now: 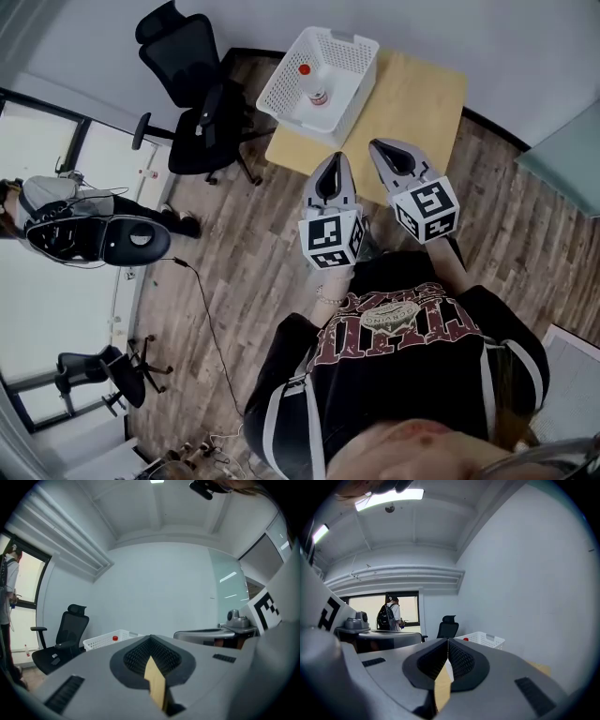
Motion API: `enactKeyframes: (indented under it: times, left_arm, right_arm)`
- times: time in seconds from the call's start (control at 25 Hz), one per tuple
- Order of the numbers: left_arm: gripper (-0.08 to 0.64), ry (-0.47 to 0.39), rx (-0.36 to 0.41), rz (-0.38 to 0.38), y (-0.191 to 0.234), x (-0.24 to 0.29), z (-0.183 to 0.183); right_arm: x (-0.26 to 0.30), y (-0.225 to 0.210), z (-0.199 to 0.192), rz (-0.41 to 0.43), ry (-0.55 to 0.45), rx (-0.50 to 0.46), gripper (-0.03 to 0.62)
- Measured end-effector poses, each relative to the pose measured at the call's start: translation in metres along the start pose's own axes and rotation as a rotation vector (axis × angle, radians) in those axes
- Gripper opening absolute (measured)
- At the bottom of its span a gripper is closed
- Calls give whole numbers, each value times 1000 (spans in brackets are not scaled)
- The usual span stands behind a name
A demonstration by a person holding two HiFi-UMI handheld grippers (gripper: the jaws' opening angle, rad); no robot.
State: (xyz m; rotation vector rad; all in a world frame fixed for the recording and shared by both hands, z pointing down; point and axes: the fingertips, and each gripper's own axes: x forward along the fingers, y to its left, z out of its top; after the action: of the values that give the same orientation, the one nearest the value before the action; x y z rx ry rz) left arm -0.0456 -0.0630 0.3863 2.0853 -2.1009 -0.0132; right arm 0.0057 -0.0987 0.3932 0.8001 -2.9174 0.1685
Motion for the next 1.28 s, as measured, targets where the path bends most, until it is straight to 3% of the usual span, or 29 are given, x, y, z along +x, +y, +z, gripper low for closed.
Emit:
enactKeyframes:
  times: [1.28]
  left_arm:
    - [48,64,-35,-77,105,152,-1]
  right_arm:
    - [146,-76,-4,-120,60,22,18]
